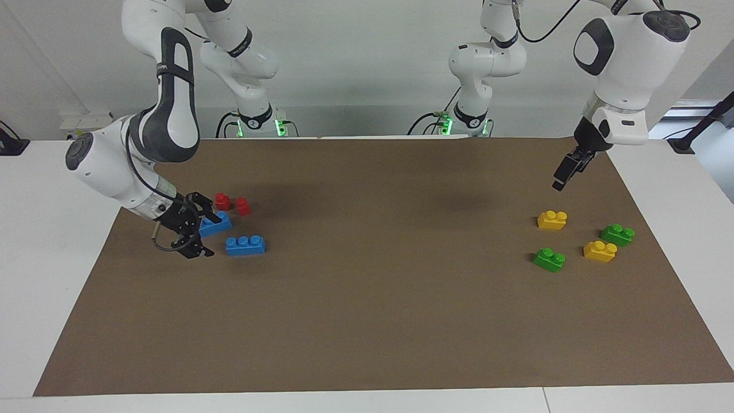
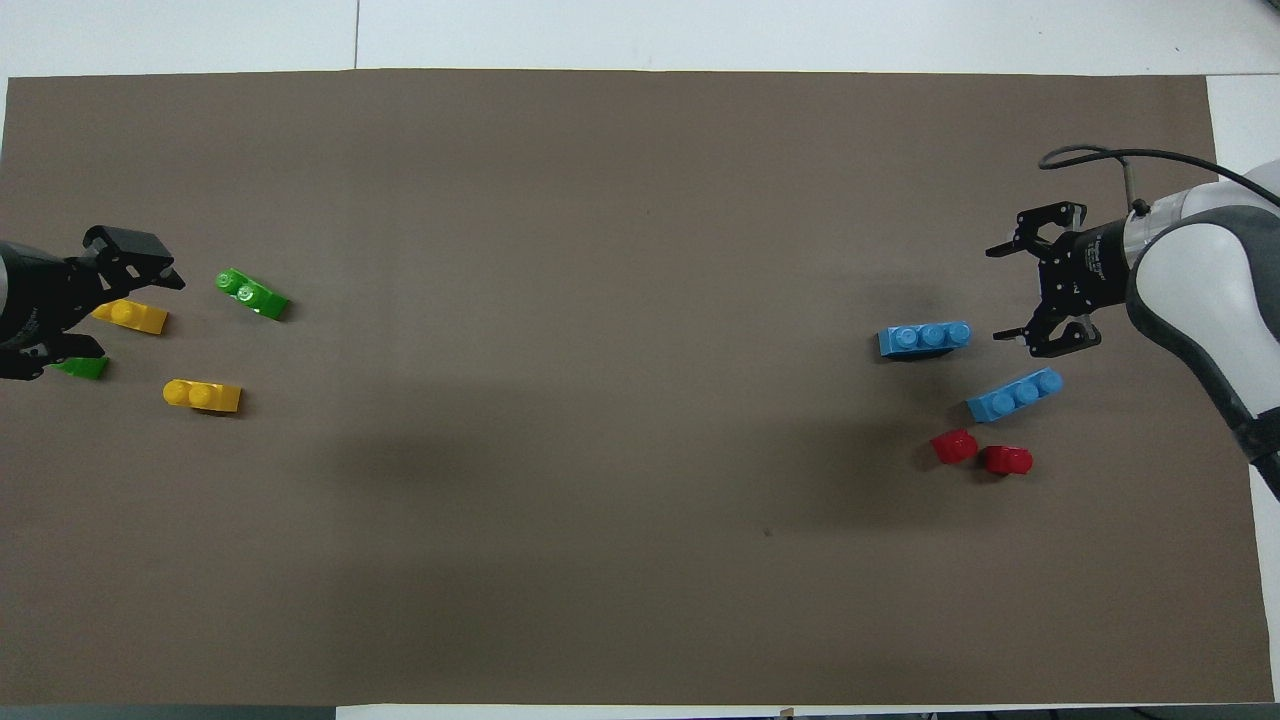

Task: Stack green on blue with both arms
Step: 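Lower the left gripper onto the green brick while the right gripper reaches the blue brick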

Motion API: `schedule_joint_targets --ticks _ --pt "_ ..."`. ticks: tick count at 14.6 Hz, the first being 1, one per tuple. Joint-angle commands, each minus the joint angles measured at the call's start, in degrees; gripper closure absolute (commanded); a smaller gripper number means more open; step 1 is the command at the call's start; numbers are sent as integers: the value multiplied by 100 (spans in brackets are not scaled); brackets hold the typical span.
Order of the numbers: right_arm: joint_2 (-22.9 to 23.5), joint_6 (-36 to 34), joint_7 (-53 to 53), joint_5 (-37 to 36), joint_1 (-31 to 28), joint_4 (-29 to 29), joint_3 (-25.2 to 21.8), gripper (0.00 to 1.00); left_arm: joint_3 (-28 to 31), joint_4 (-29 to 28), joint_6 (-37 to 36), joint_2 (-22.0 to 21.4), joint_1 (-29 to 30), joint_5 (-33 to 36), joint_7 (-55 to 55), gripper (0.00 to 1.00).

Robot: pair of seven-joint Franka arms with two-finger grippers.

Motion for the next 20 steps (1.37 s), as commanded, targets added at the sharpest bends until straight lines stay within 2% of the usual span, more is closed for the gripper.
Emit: schedule_joint_targets --ticks 1,5,9,15,17,20 --pt "61 106 -306 155 -88 -181 17 3 35 -133 385 231 -28 43 -646 0" --pt "210 150 -588 349 -158 -234 17 3 44 -133 692 626 95 43 -822 0" --pt "281 517 -588 541 -132 -470 17 3 52 -124 1096 1048 218 43 -1111 0" --pt "290 923 -667 586 -79 -753 17 4 52 7 1194 1699 315 -263 -1218 0" --pt "299 1054 -781 595 -70 -867 17 5 52 227 1168 1980 316 -527 -1253 0" --pt "299 1134 -808 595 -70 -911 17 13 61 394 1342 2270 350 -572 -1288 0"
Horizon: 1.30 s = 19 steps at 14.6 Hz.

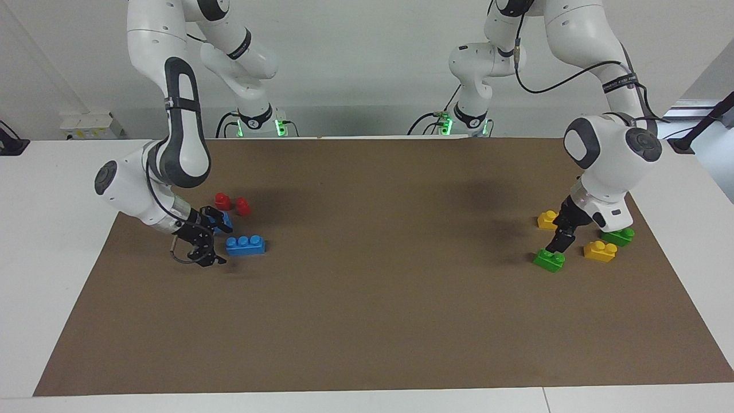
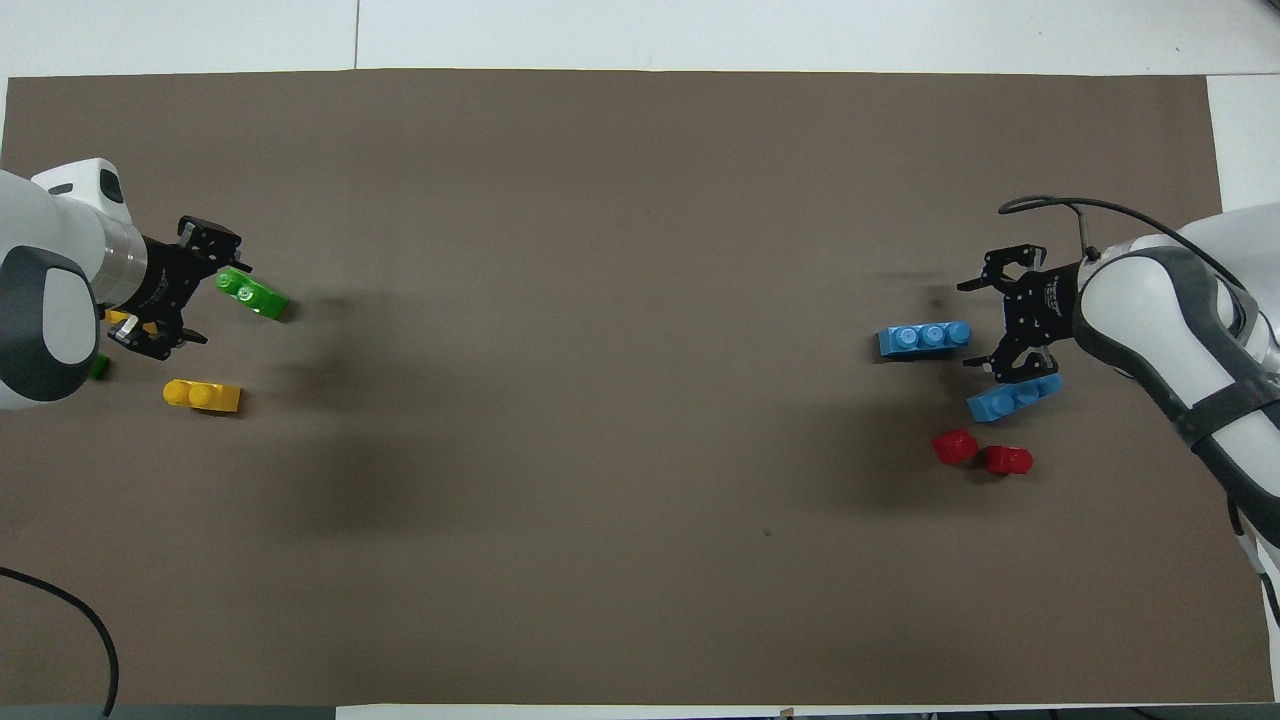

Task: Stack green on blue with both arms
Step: 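Lower the left gripper onto the green brick while the right gripper reaches the blue brick, then close the left gripper on the green brick while the right gripper grasps the blue brick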

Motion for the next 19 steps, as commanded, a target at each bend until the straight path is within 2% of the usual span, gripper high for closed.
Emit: schedule_joint_targets --ticks 1,4,7,9,10,11,14,15,17,18,19 --pt "-35 156 -202 173 -9 -125 16 17 -25 385 142 353 174 -114 -54 0" --pt "-35 156 -210 173 -9 -125 25 28 -25 588 212 590 218 -79 -28 0" --pt "-44 121 -219 173 -9 -125 25 41 -25 483 598 757 253 -96 -37 0" --pt "-44 104 -359 173 -9 -125 25 68 -25 431 722 854 254 -105 -37 0" --pt "-44 86 -412 190 -9 -117 25 90 -25 343 835 846 262 -105 -28 0" --pt "-35 77 -447 199 -26 -91 25 100 -25 282 871 846 262 -105 -28 0" --pt "-26 -272 -535 199 -97 260 25 100 -25 272 880 846 254 -105 -37 1" --pt "-18 -500 -518 199 -62 496 16 100 -25 272 889 846 262 -105 -28 11" --pt "27 -940 -352 199 69 910 25 100 -25 272 942 846 245 -105 -45 38" --pt "18 -1081 -20 208 244 1042 25 100 -25 272 933 846 236 -105 -45 75" --pt "-17 -1100 409 208 446 1096 42 100 -25 272 951 846 227 -105 -45 100"
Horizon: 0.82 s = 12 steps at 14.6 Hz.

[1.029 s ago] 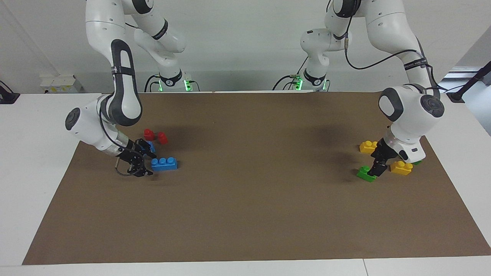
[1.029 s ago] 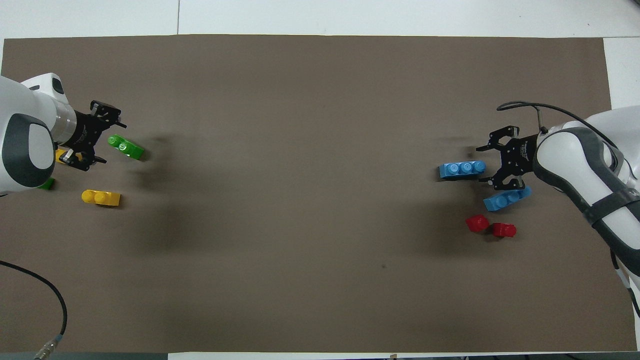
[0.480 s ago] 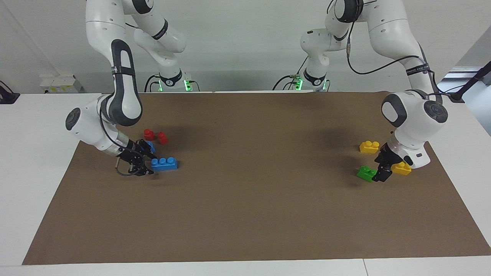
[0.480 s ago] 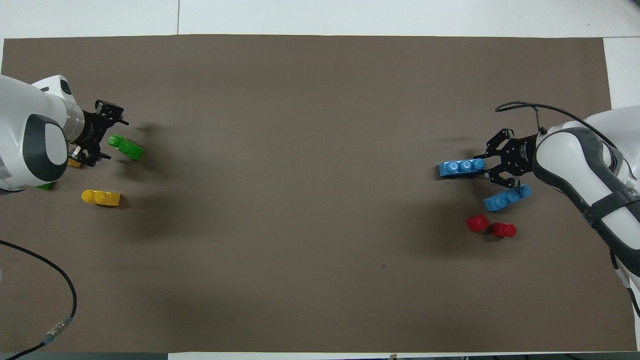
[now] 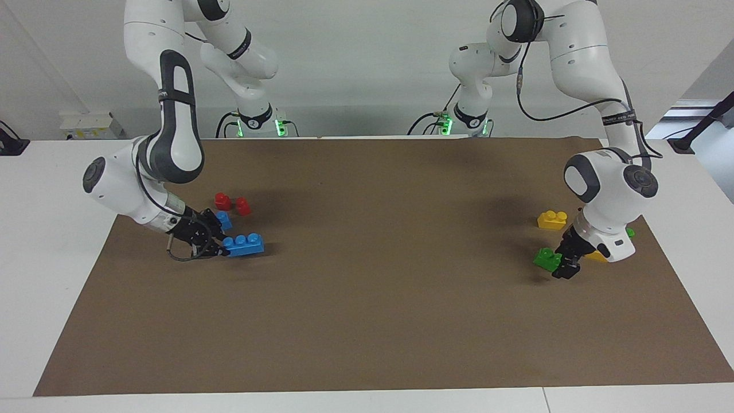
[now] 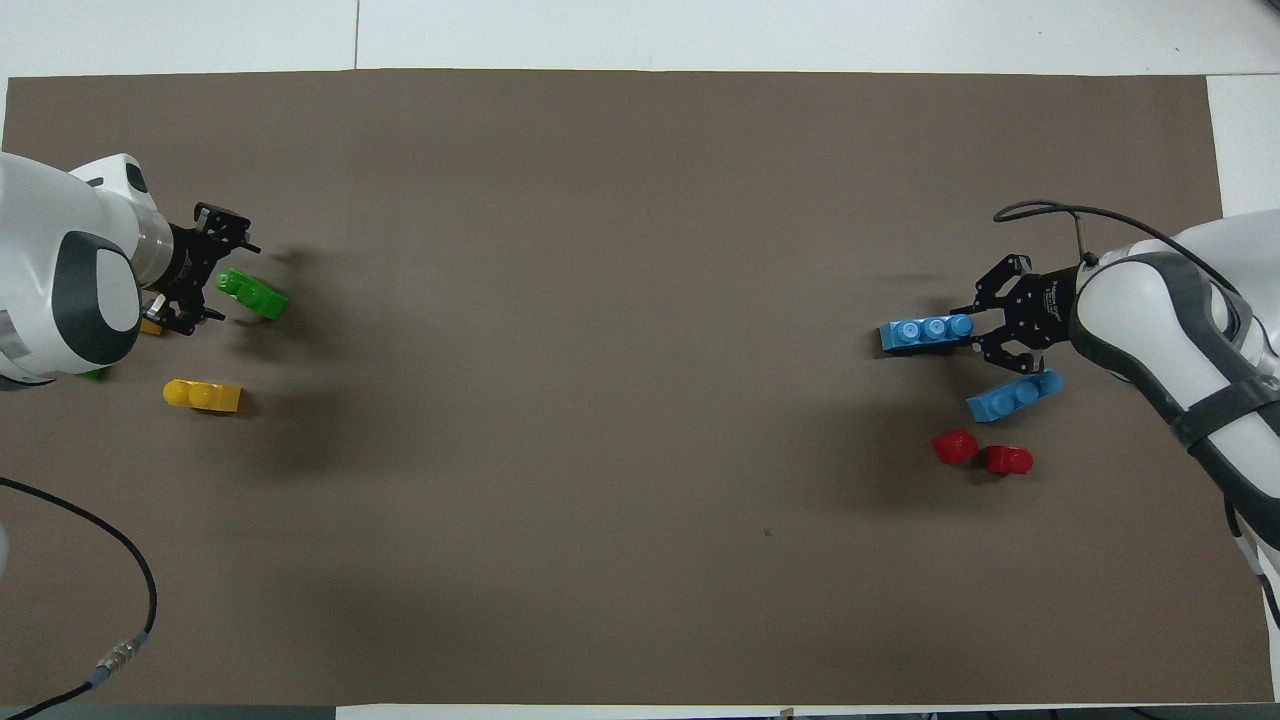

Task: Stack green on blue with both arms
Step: 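Close the left gripper on the green brick while the right gripper grasps the blue brick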

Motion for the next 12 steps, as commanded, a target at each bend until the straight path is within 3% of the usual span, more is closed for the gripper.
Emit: schedule_joint_targets --ticks 1,4,7,12 --pt "-106 -130 791 152 580 256 35 100 -23 -86 134 -39 18 -87 -19 100" --pt "-151 334 1485 179 1547 502 26 100 -23 -69 125 -39 1 -87 -19 100" --pt "-151 1116 2459 170 2426 310 35 100 -23 -25 -137 -109 -78 -87 -97 100" --pt "41 2092 3017 231 3561 -130 35 100 -23 -51 -1095 -890 -499 -87 -1256 100"
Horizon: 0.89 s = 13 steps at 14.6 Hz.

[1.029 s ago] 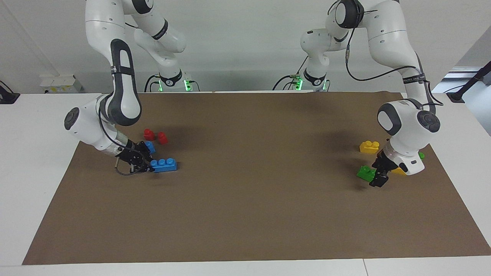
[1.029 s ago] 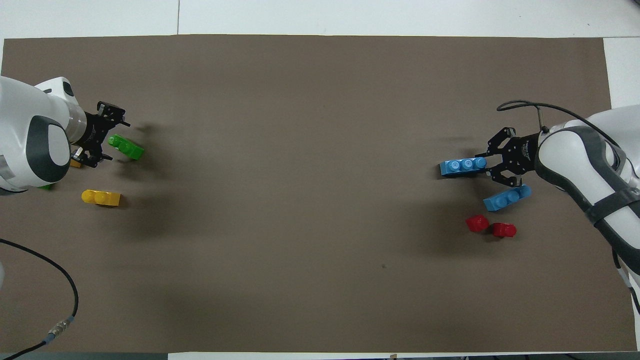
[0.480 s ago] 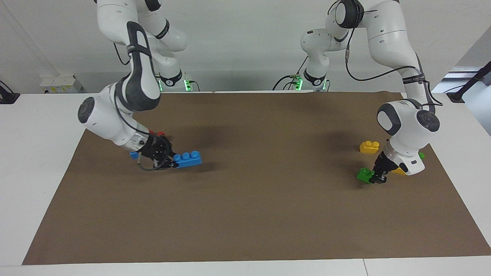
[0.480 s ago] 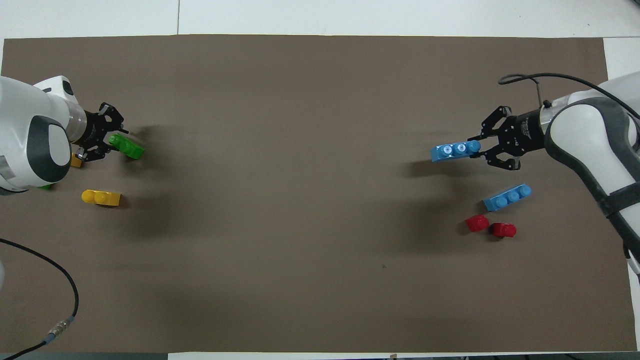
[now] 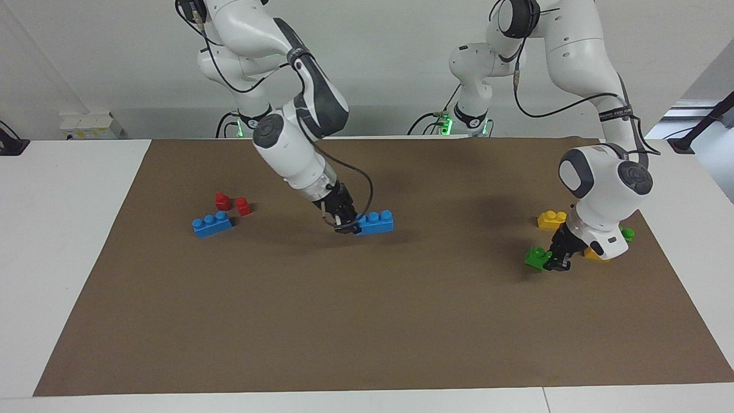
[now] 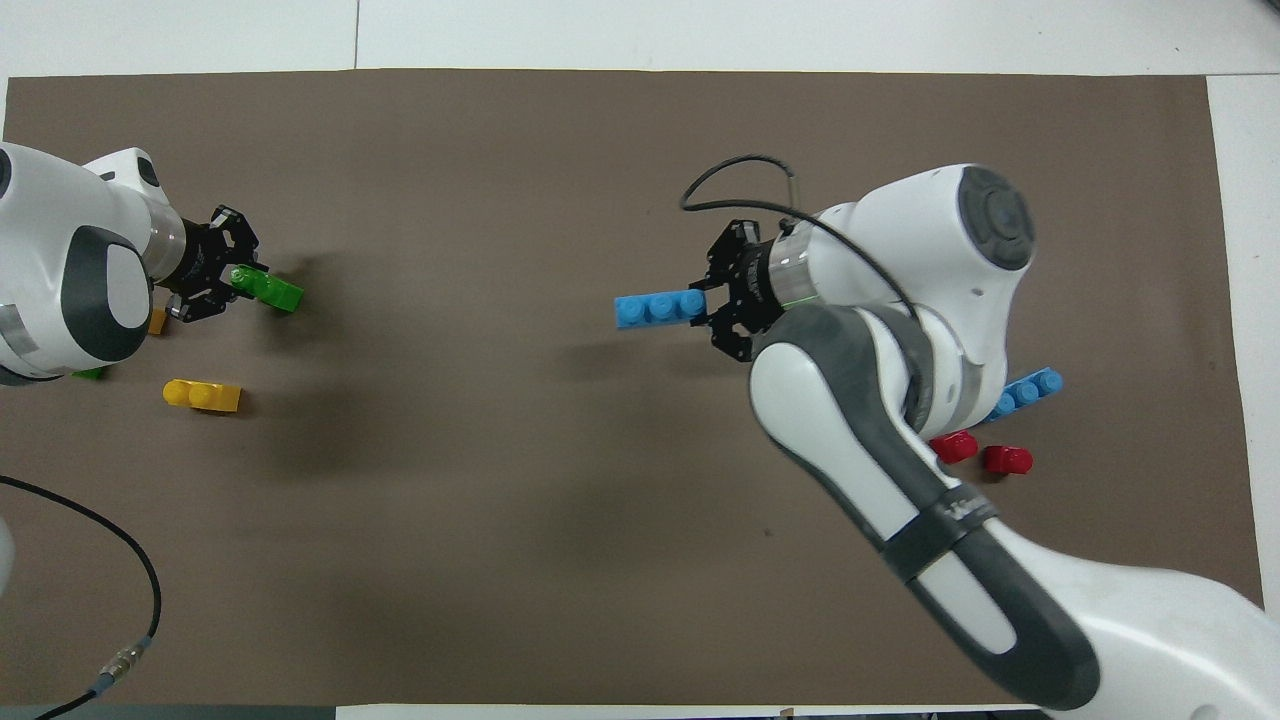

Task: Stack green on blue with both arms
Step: 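Carry the green brick and the blue brick toward the table center together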

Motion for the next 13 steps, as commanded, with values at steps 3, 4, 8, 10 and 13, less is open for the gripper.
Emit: schedule_joint_targets --ticks 3,4,8,10,13 --pt "376 822 209 363 494 -303 -32 100 64 -142 -1040 -1003 -536 -67 -1295 100" --pt "403 858 218 416 503 -321 -32 100 64 -151 -1138 -1100 -694 -67 -1716 100" --pt "578 1201 569 442 741 -400 -41 100 73 -283 -1165 -1338 -1528 -14 -3501 100" --pt "631 1272 727 434 741 -409 -41 100 73 -414 -1095 -1391 -1854 12 -3950 100" --pt "631 1307 921 425 758 -417 -50 100 73 -948 -544 -1610 -2442 302 -4898 100"
